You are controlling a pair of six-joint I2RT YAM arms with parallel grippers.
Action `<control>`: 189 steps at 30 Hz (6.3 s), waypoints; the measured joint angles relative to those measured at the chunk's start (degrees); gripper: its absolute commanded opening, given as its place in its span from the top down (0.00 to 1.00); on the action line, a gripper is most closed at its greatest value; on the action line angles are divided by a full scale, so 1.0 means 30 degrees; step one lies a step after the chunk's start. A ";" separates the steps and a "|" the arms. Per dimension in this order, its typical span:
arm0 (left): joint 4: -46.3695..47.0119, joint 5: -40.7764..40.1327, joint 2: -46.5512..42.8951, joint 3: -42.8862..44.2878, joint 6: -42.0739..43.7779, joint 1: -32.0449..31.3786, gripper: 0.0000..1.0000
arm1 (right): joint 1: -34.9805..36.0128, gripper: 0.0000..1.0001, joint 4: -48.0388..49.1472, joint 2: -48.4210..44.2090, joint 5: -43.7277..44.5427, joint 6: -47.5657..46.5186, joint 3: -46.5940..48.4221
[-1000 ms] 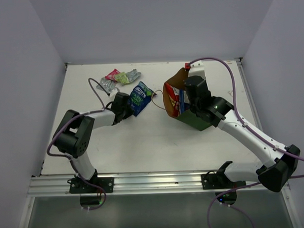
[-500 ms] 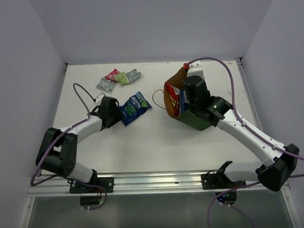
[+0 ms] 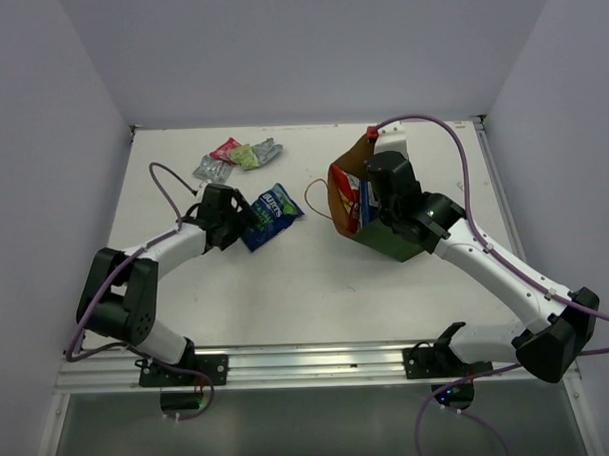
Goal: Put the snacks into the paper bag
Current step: Pick up the snack from the center of the board, then place the snack in the paper bag, then adjust the paper bag at the center of the board.
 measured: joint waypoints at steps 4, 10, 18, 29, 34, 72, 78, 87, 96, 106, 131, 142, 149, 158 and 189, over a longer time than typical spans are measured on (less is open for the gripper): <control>0.0087 -0.0007 0.0466 0.0372 -0.0117 0.0000 0.15 | 0.0000 1.00 0.0007 0.0000 0.0000 0.0000 0.0000; 0.0073 -0.0495 0.1858 0.0780 -0.0277 -0.0590 0.16 | 0.0000 1.00 0.0007 0.0000 -0.0015 0.0000 0.0000; -0.0583 -0.2477 0.3665 0.2805 -0.0168 -0.1931 0.37 | 0.0000 1.00 0.0022 0.0000 -0.0036 0.0007 -0.0029; -0.1013 -0.4240 0.4911 0.3606 -0.0160 -0.2550 0.93 | 0.0000 1.00 0.0160 -0.0022 -0.0036 0.0007 -0.0240; -0.0947 -0.4495 0.4947 0.3643 -0.0197 -0.2754 1.00 | 0.0000 1.00 0.0189 -0.0197 -0.0036 0.0000 -0.0379; 0.0233 0.2834 -0.5588 0.5799 0.1829 -0.0474 1.00 | -0.0007 1.00 -0.0051 -0.0379 -0.2011 -0.0517 0.0000; 0.1508 0.4371 -0.5829 0.7104 0.0546 -0.0350 1.00 | -0.0036 1.00 -0.0153 -0.0379 -0.2550 -0.0612 0.0117; 0.3169 0.7067 -0.5756 0.9027 -0.1137 -0.0350 1.00 | -0.0109 1.00 -0.0299 -0.0379 -0.3031 -0.0597 0.0291; 0.5916 0.9989 -0.5085 0.9318 -0.3985 -0.0576 1.00 | -0.0109 1.00 -0.0466 -0.0291 -0.3089 -0.0510 0.0474; 0.8247 1.0921 -0.3053 0.9318 -0.5894 -0.3665 1.00 | -0.0109 1.00 -0.0619 -0.0066 -0.3490 -0.0211 0.0831; 1.0098 1.1132 -0.0138 0.7992 -0.7439 -0.6018 1.00 | -0.0109 1.00 -0.1005 -0.0066 -0.3563 0.0233 0.1188; 0.9865 1.0178 0.1923 0.7592 -0.6972 -0.7752 1.00 | -0.0109 1.00 -0.1013 -0.0066 -0.3541 0.0335 0.1188; 0.5187 0.8014 0.1880 0.8145 -0.3803 -0.7774 0.48 | -0.0109 1.00 -0.0998 -0.0080 -0.3490 0.0328 0.1188; -0.1872 0.4561 0.0889 1.2014 0.0328 -0.7774 0.11 | -0.0124 1.00 -0.0911 -0.0087 -0.3483 0.0321 0.1188; -1.1453 -0.2200 -0.3126 1.2050 0.6258 -0.7774 0.28 | -0.0124 1.00 -0.1086 -0.0087 -0.3497 0.0328 0.1282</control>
